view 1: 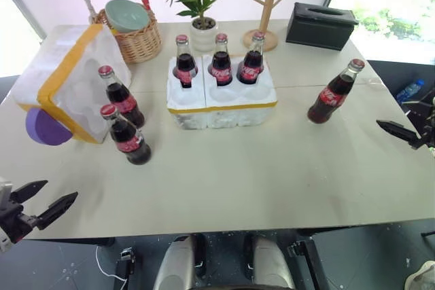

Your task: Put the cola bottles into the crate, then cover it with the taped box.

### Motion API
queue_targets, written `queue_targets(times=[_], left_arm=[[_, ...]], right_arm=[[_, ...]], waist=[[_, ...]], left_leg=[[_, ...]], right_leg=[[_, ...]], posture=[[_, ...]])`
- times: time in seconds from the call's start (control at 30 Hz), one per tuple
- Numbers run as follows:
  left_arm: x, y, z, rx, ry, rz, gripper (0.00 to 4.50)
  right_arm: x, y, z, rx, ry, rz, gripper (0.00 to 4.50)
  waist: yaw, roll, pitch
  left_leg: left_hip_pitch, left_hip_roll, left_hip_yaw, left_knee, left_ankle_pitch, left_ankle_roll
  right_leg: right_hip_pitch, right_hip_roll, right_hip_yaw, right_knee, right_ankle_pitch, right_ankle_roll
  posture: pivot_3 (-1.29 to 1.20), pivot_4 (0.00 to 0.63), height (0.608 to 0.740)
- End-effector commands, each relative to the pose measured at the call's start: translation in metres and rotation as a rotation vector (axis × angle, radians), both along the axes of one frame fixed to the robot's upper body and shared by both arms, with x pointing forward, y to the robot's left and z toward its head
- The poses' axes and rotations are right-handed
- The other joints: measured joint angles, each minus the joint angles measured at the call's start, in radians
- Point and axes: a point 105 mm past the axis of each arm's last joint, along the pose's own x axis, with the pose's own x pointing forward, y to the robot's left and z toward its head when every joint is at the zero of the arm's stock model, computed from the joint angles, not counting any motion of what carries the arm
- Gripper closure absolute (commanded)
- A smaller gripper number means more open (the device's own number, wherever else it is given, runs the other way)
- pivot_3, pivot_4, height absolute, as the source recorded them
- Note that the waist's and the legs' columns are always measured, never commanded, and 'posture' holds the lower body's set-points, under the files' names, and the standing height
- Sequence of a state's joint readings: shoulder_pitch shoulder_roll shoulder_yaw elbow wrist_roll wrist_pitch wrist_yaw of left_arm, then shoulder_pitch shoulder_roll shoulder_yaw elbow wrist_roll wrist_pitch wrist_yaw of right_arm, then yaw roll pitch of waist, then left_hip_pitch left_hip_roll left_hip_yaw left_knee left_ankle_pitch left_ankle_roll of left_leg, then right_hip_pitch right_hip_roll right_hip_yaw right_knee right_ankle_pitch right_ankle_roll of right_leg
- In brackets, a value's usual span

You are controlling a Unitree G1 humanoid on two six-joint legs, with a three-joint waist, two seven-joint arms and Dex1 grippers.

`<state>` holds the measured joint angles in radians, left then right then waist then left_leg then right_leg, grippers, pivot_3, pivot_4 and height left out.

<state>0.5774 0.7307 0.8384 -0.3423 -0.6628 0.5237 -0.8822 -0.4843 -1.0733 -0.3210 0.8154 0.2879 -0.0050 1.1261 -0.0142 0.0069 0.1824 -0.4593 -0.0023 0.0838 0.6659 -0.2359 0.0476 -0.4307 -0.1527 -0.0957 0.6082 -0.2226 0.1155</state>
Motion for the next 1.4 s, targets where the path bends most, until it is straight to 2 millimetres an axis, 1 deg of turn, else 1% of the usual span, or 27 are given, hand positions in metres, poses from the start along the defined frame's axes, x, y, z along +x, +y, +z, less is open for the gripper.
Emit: queue_targets(times=[0.03, 0.17, 0.37, 0.5, 0.57, 0.63, 0.7, 0.8, 0.97, 1.0, 1.07, 1.13, 1.27, 1.33, 1.4], left_arm=[[0.002, 0.004, 0.008, 0.048, -0.038, 0.019, 0.04], [0.005, 0.01, 0.01, 0.035, -0.05, 0.059, 0.04], [0.005, 0.009, 0.01, 0.036, -0.05, 0.058, 0.04], [0.008, 0.004, 0.01, 0.027, -0.056, 0.046, 0.04], [0.013, -0.001, 0.014, 0.023, -0.077, 0.02, 0.04], [0.017, -0.008, 0.024, -0.02, -0.114, -0.018, 0.04], [0.023, -0.009, 0.033, -0.001, -0.132, -0.026, 0.04], [0.032, -0.019, 0.048, -0.027, -0.161, -0.091, 0.04], [0.045, -0.036, 0.051, 0.021, -0.154, -0.195, 0.04], [0.049, -0.043, 0.052, 0.012, -0.154, -0.229, 0.04], [0.054, -0.055, 0.053, -0.005, -0.153, -0.284, 0.04], [0.06, -0.064, 0.051, -0.016, -0.149, -0.328, 0.04], [0.08, -0.081, 0.045, -0.029, -0.158, -0.376, 0.04], [0.089, -0.083, 0.042, -0.011, -0.172, -0.376, 0.04], [0.092, -0.082, 0.042, -0.017, -0.181, -0.373, 0.04]], right_arm=[[-0.001, -0.004, 0.012, -0.009, -0.049, -0.01, 0.0], [-0.001, -0.005, 0.012, -0.007, -0.049, -0.017, 0.0], [-0.002, -0.007, 0.011, 0.002, -0.047, -0.018, 0.0], [-0.002, -0.008, 0.009, 0.007, -0.044, -0.027, 0.0], [0.001, -0.005, 0.021, 0.046, -0.067, -0.009, 0.0], [0.001, 0.003, 0.04, 0.119, -0.08, 0.044, 0.0], [-0.005, 0.014, 0.057, 0.178, -0.068, 0.123, 0.0], [-0.018, 0.041, 0.074, 0.183, -0.031, 0.267, 0.0], [-0.039, 0.077, 0.095, 0.216, -0.001, 0.422, 0.0], [-0.048, 0.091, 0.102, 0.219, 0.008, 0.491, 0.0], [-0.061, 0.113, 0.111, 0.229, 0.034, 0.587, 0.0], [-0.069, 0.132, 0.114, 0.213, 0.051, 0.66, 0.0], [-0.08, 0.167, 0.11, 0.191, 0.082, 0.785, 0.0], [-0.085, 0.182, 0.106, 0.183, 0.097, 0.839, 0.0], [-0.09, 0.192, 0.104, 0.187, 0.106, 0.878, 0.0]], waist=[[0.0, 0.0, 0.0], [0.0, 0.0, 0.0], [-0.001, 0.0, 0.0], [0.0, 0.0, 0.0], [-0.001, 0.0, 0.0], [-0.001, 0.0, 0.0], [0.001, 0.0, 0.0], [0.006, 0.0, 0.0], [0.003, 0.001, 0.0], [0.003, 0.001, 0.0], [0.003, 0.001, 0.0], [0.004, 0.002, 0.0], [0.006, 0.001, 0.0], [0.009, 0.001, 0.0], [0.008, 0.001, 0.0]], left_leg=[[0.0, 0.0, 0.0, 0.0, 0.0, 0.0], [0.0, 0.0, 0.0, 0.0, 0.0, 0.0], [0.0, 0.0, 0.001, 0.0, 0.0, 0.0], [0.0, 0.0, 0.001, 0.0, 0.0, 0.0], [0.0, 0.0, 0.001, 0.0, 0.0, 0.0], [0.001, 0.0, 0.001, 0.001, 0.0, 0.0], [0.001, 0.0, 0.001, 0.001, 0.0, 0.0], [0.001, 0.0, 0.0, 0.001, 0.0, 0.0], [0.001, 0.0, 0.001, 0.001, 0.0, 0.0], [0.001, 0.0, 0.001, 0.001, 0.0, 0.0], [0.001, 0.0, 0.001, 0.001, 0.0, 0.0], [0.001, 0.0, 0.001, 0.001, 0.0, 0.0], [0.001, 0.0, 0.001, 0.001, 0.0, -0.001], [0.001, 0.0, 0.001, 0.001, 0.0, 0.0], [0.001, 0.0, 0.001, 0.001, 0.0, 0.0]], right_leg=[[0.0, 0.0, 0.0, 0.0, 0.0, 0.0], [0.0, 0.0, 0.0, 0.0, 0.0, 0.0], [0.0, 0.001, 0.0, 0.0, 0.0, 0.0], [0.001, 0.0, 0.0, 0.001, 0.0, 0.0], [0.001, 0.0, 0.0, 0.001, 0.0, 0.0], [0.001, 0.0, 0.001, 0.001, 0.0, 0.0], [0.001, 0.0, 0.001, 0.002, 0.0, 0.0], [0.001, 0.0, 0.001, 0.002, 0.0, 0.0], [0.001, 0.0, 0.001, 0.003, 0.0, 0.0], [0.001, 0.0, 0.001, 0.003, 0.0, 0.0], [0.001, 0.0, 0.001, 0.003, 0.001, 0.0], [0.002, 0.0, 0.001, 0.004, 0.001, 0.0], [0.0, 0.0, 0.001, 0.004, 0.001, 0.0], [0.001, 0.0, 0.001, 0.004, 0.001, 0.0], [0.002, 0.0, 0.001, 0.004, 0.001, -0.001]], posture=[[0.0, 0.15, 0.736], [0.0, 0.15, 0.736], [0.0, 0.15, 0.736], [0.0, 0.15, 0.736], [0.0, 0.15, 0.736], [0.0, 0.15, 0.736], [0.0, 0.15, 0.736], [0.0, 0.15, 0.736], [0.0, 0.15, 0.736], [0.0, 0.15, 0.736], [0.0, 0.15, 0.736], [0.0, 0.15, 0.736], [0.0, 0.15, 0.736], [0.0, 0.15, 0.736], [0.0, 0.15, 0.736]])
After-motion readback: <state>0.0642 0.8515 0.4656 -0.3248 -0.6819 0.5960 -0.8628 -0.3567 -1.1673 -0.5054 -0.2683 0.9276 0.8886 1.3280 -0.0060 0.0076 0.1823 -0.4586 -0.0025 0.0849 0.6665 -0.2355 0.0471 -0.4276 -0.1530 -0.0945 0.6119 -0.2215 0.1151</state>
